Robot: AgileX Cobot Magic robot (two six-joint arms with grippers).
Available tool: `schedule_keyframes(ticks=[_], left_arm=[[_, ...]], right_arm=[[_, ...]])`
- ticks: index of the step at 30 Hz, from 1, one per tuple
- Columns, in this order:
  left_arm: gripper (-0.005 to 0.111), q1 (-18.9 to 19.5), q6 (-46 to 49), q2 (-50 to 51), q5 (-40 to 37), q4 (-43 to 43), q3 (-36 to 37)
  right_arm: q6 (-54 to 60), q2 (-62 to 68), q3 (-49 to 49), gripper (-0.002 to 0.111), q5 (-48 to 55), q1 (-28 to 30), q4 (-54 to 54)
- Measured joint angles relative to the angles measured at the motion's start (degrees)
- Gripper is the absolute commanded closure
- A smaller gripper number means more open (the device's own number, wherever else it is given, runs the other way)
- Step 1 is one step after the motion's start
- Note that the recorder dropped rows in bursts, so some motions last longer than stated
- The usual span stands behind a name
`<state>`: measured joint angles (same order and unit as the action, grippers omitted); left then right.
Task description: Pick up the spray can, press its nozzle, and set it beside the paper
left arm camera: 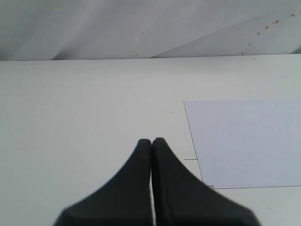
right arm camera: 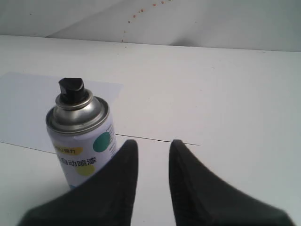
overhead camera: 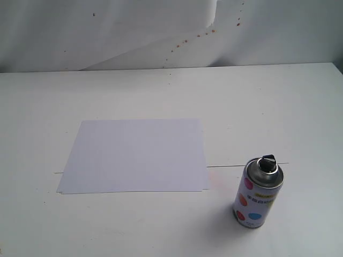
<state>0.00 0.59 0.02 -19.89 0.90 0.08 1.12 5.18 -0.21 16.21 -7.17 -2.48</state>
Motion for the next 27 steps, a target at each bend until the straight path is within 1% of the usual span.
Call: schedule_keyframes(ticks=[13, 15, 21, 24, 27], left_arm=[[0.107, 0.0, 0.0, 0.0, 0.0, 0.0, 0.0], [0.107, 0.0, 0.0, 0.0, 0.0, 0.0, 0.0], [0.107, 0.0, 0.0, 0.0, 0.0, 0.0, 0.0], [0.107, 0.0, 0.0, 0.0, 0.0, 0.0, 0.0], [0.107, 0.0, 0.0, 0.0, 0.0, 0.0, 0.0]], right_arm=[[0.0, 0.0, 0.0, 0.086, -0.7, 0.0, 0.0], [0.0, 0.0, 0.0, 0.086, -3.9, 0.0, 0.0], [0.0, 0.0, 0.0, 0.086, -23.9, 0.0, 0.0], [0.0, 0.0, 0.0, 0.086, -30.6, 0.0, 0.0], [0.0, 0.0, 0.0, 0.086, -35.1, 0.0, 0.0]])
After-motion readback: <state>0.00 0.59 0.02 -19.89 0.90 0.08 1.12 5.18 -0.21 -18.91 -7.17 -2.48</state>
